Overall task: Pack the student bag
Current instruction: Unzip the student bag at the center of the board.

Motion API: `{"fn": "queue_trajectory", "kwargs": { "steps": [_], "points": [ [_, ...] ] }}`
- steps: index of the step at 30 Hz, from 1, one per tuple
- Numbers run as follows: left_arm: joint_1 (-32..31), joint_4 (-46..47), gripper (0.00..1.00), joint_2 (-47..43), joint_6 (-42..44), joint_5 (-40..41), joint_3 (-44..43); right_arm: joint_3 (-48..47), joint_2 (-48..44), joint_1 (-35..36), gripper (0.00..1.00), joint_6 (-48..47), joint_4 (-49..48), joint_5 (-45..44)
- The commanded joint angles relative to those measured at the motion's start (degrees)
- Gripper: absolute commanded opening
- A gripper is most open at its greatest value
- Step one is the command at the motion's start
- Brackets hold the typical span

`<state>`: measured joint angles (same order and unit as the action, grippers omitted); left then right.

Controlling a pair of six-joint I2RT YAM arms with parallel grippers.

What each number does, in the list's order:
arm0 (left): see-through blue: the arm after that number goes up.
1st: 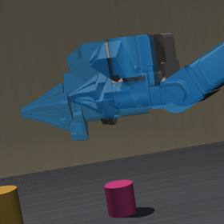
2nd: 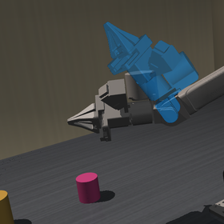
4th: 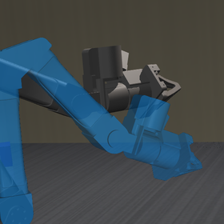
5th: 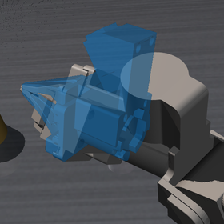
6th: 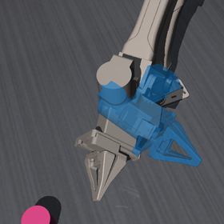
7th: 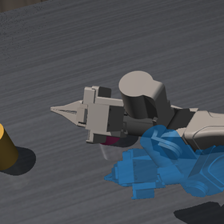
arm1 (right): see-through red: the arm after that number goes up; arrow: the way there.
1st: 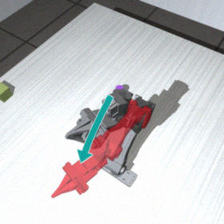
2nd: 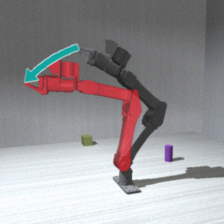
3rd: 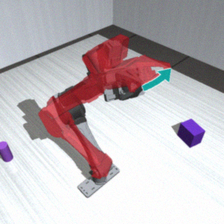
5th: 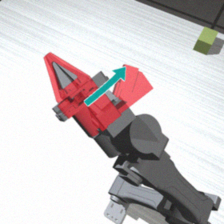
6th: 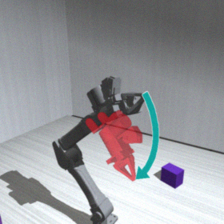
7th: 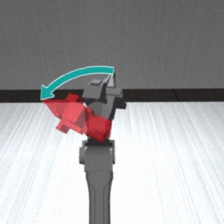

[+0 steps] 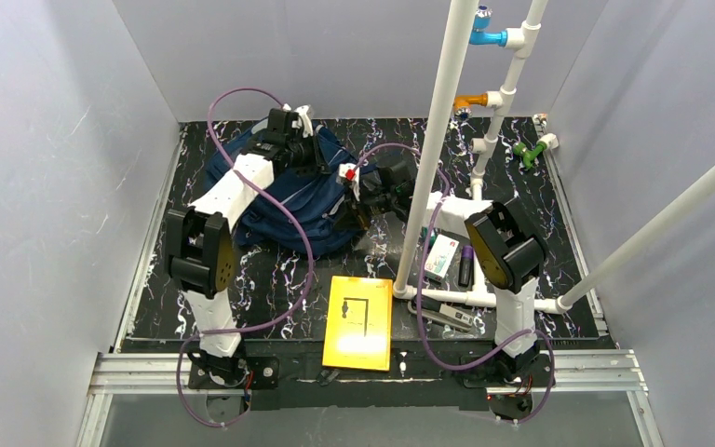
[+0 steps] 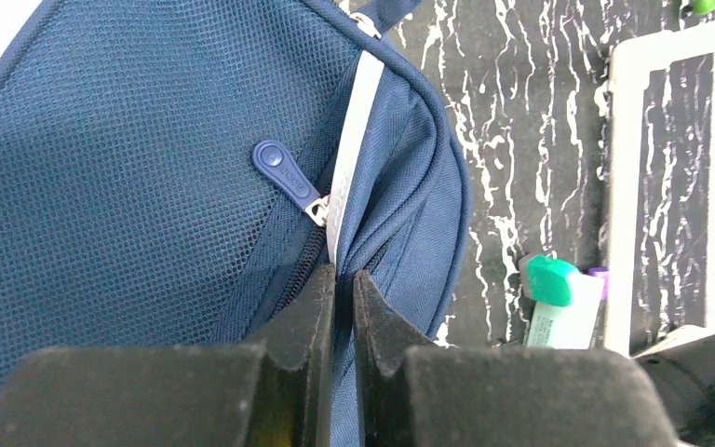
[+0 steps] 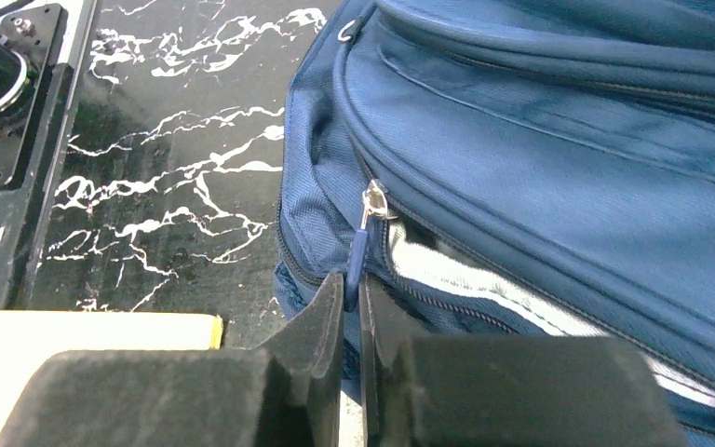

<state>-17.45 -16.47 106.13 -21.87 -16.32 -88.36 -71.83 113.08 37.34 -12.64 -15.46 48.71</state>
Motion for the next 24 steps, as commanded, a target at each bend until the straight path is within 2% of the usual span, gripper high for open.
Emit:
{"fn": "queue_trajectory", "kwargs": {
  "steps": [1, 4, 8, 13, 16, 18, 21, 24],
  "points": [
    [-0.7, 7.5, 0.0, 3.4, -6.4, -5.1, -9.4, -5.6, 0.3, 2.3, 0.01, -5.5, 6.8, 7.1],
    [-0.6, 9.0, 0.0, 5.2, -10.0, -6.3, -11.5, -8.3, 1.6, 2.4, 0.01, -7.7, 10.9, 6.7],
    [-0.3, 14.3, 0.0, 6.0, -19.6, -10.3, -12.3, -10.3, 2.4, 2.4, 0.01, -7.4, 11.9, 6.7],
    [-0.1, 16.1, 0.0, 5.7, -23.0, -14.4, -14.1, -11.8, 1.0, 2.8, 0.01, -6.8, 11.7, 8.7],
    [0.3, 13.7, 0.0, 7.1, -21.1, -21.0, -17.7, -13.0, 0.6, 2.7, 0.01, -8.3, 13.9, 10.4],
    [1.3, 11.8, 0.0, 8.0, -22.9, -25.4, -19.5, -13.4, -0.1, 2.4, 0.01, -10.1, 16.7, 7.5],
    [2.5, 18.4, 0.0, 6.4, -29.3, -27.9, -14.5, -15.6, 0.7, 2.3, 0.01, -12.8, 21.2, 5.1],
    [2.9, 19.3, 0.0, 5.8, -35.1, -27.4, -12.4, -16.0, 1.0, 3.1, 0.01, -13.3, 20.7, 1.3]
  ]
}}
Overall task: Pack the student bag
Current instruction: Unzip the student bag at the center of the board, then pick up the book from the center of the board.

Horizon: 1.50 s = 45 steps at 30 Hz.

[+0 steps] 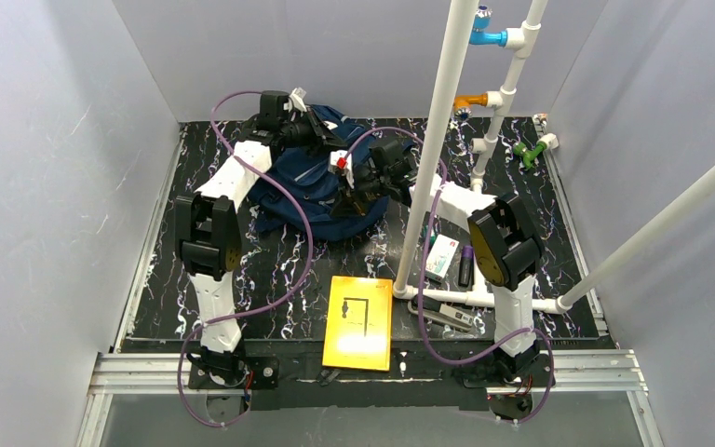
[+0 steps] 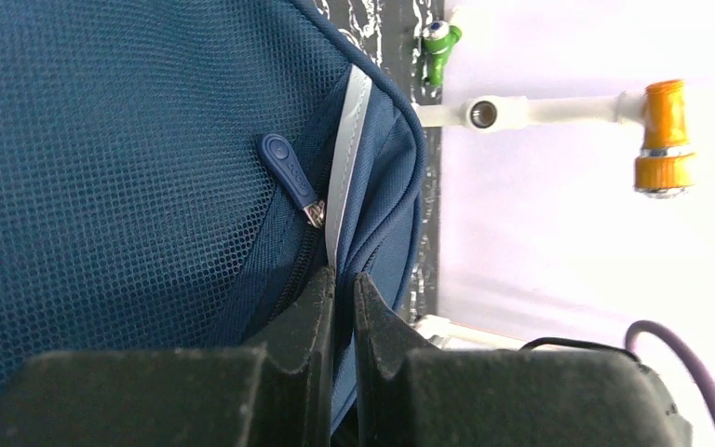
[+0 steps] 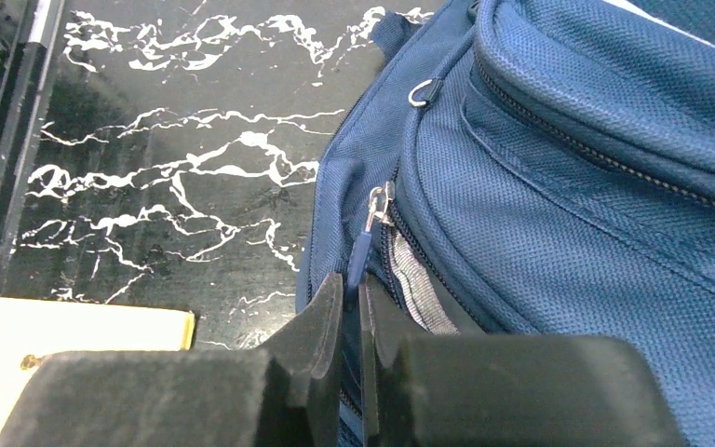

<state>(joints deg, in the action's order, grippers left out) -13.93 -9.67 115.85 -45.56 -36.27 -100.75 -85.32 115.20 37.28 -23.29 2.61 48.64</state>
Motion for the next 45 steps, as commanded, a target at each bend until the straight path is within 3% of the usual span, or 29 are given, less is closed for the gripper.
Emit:
{"fn": "queue_trajectory", "kwargs": {
  "steps": [1, 8, 12, 17, 18, 19, 20, 21, 22, 26, 30, 32, 36, 38, 41, 45],
  "points": [
    [-0.6, 12.6, 0.0, -3.8, -13.4, -7.2, 0.2, -2.3, -1.4, 3.5, 0.01, -2.4, 1.9, 0.1],
    [0.3, 16.1, 0.0, -3.0, -28.9, -6.9, 3.1, -7.7, 0.5, 6.1, 0.01, -6.2, 6.4, -1.0],
    [0.4, 34.9, 0.0, -3.0, -41.4, -9.1, 12.8, -9.4, 0.6, 5.7, 0.01, -8.6, 9.0, 2.2],
    [0.3, 38.5, 0.0, -5.3, -37.7, -11.9, 16.4, -12.5, 3.9, 5.8, 0.01, -7.0, 11.2, 4.1],
    [0.4, 38.1, 0.0, -6.1, -36.4, -12.5, 17.2, -11.9, 4.1, 5.7, 0.1, -6.0, 10.7, 4.0],
    [0.6, 38.0, 0.0, -6.7, -35.7, -12.7, 18.6, -10.3, 3.6, 5.5, 0.24, -3.7, 9.3, 3.2],
    [0.9, 38.0, 0.0, -7.2, -34.9, -12.9, 19.7, -8.0, 2.7, 5.4, 0.46, -0.9, 7.4, 1.5],
    [1.1, 38.0, 0.0, -7.6, -34.1, -13.4, 20.8, -5.4, 1.2, 5.4, 0.9, 1.9, 5.3, -0.5],
    [1.3, 38.0, 0.0, -8.0, -33.3, -13.7, 21.7, -2.6, -0.4, 5.3, 0.97, 5.9, 3.4, -3.1],
    [2.1, 36.7, 0.0, -9.6, -28.7, -13.3, 23.9, 6.7, -8.4, 2.0, 0.98, 23.5, -6.1, -9.1],
    [2.6, 31.6, 0.0, -10.0, -22.6, -13.6, 23.3, 6.6, -11.9, -2.7, 0.98, 35.2, -1.2, -18.0],
    [2.7, 29.3, 0.0, -10.3, -20.1, -13.3, 22.8, 6.9, -12.3, -7.1, 0.98, 45.5, -0.2, -16.9],
    [2.7, 25.9, 0.0, -11.6, -15.5, -13.0, 21.7, 15.4, -13.5, -12.3, 0.98, 67.6, -20.4, -6.5],
    [2.8, 23.1, 0.0, -12.2, -13.2, -13.1, 20.9, 15.6, -14.7, -12.6, 0.98, 67.5, -18.9, -7.9],
    [2.9, 20.9, 0.0, -13.2, -11.2, -13.8, 20.5, 12.3, -14.9, -13.0, 0.98, 59.6, -10.2, -13.0],
    [3.3, 13.4, 0.0, -15.3, -4.7, -10.9, 19.7, 9.2, -13.1, -14.0, 0.98, 56.6, -4.7, -12.5]
  ]
}}
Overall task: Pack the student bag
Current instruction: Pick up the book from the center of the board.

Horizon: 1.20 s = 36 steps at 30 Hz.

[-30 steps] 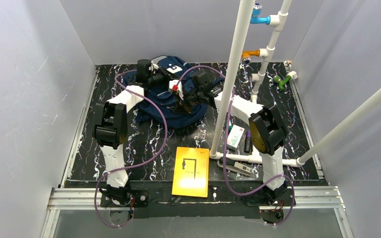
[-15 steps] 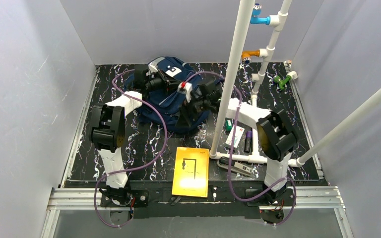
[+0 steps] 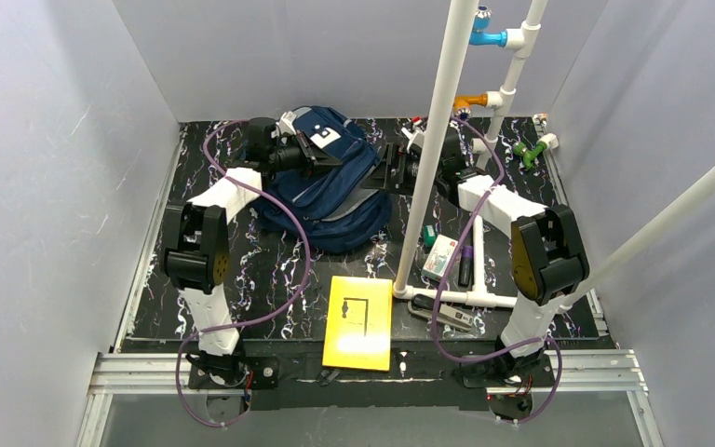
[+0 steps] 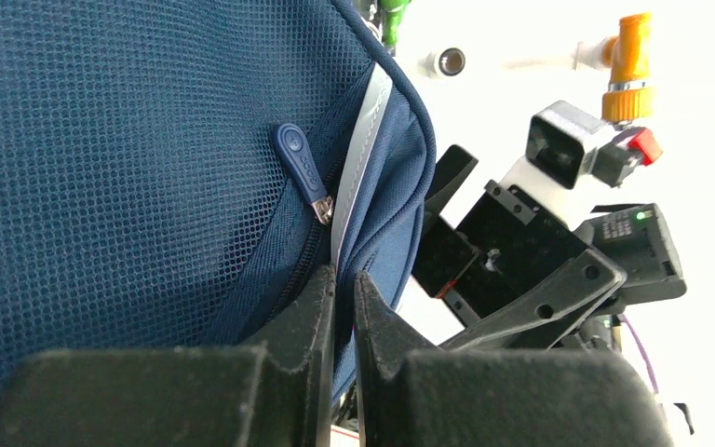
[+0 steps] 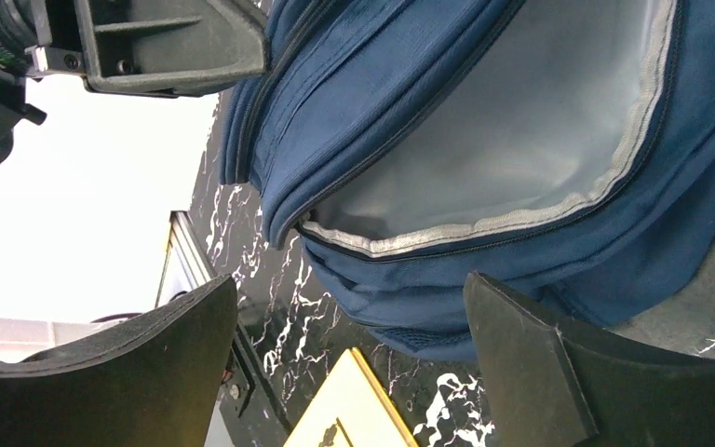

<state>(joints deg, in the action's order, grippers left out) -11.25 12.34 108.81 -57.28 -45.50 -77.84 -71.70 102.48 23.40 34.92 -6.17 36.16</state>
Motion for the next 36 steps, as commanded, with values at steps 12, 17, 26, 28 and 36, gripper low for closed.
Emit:
{"fn": "queue_trajectory", "kwargs": {
  "steps": [12, 17, 26, 28, 36],
  "points": [
    [2.5, -42.4, 0.58, -16.6, 34.8, 19.1, -6.9, -9.3, -0.4, 0.1, 0.98, -15.0, 21.8, -7.6],
    [2.2, -49.2, 0.61, -33.5, 33.8, 24.4, 6.5, -11.1, -0.1, 0.7, 0.98, -18.2, 25.1, -11.0],
    [-22.4, -45.9, 0.59, -70.7, 4.1, 30.4, 41.9, -10.1, 1.0, 5.3, 0.98, -22.6, 27.1, -11.0],
    [-26.6, -49.3, 0.57, -75.1, -2.0, 33.9, 44.2, -9.2, 0.1, 6.0, 0.98, -23.2, 26.8, -10.5],
    [-39.7, -36.0, 0.57, -55.9, 0.4, 37.6, 45.4, -6.1, -1.3, 7.9, 0.97, -23.6, 26.3, -9.3]
  ]
}}
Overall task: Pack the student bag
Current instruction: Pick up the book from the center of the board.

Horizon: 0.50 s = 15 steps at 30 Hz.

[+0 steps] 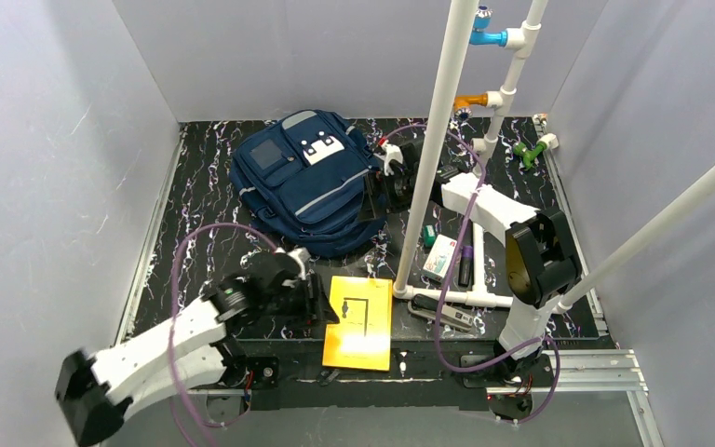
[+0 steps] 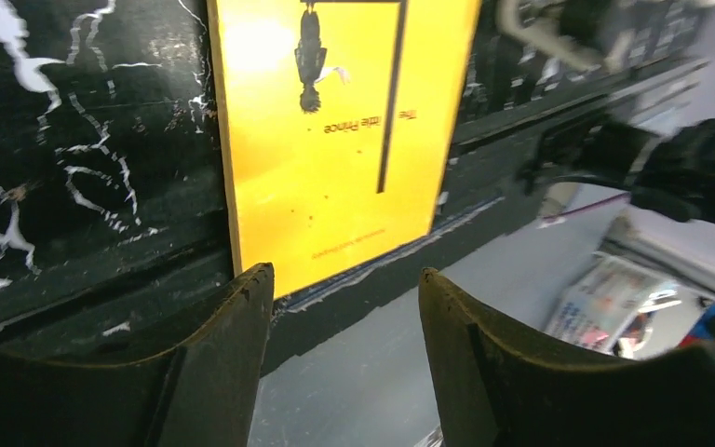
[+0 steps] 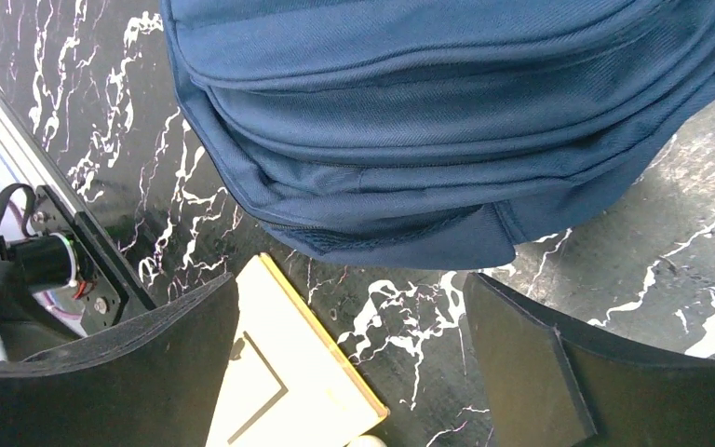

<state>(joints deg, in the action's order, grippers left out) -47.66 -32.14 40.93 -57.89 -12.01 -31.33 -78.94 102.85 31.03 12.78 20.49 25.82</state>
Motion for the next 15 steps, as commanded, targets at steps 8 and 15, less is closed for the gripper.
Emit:
{"fn": "queue_trajectory", "kwargs": {
  "steps": [8, 15],
  "points": [
    [-3.1, 16.3, 0.47, 27.5, 2.7, 9.3, -1.4, 2.6, -4.6, 0.3, 0.97, -4.0, 4.0, -4.4],
    [-2.0, 14.7, 0.47, 34.2, 0.5, 13.6, -1.3, 3.3, -7.6, -1.0, 0.97, 6.9, 14.5, -37.1]
  ]
}}
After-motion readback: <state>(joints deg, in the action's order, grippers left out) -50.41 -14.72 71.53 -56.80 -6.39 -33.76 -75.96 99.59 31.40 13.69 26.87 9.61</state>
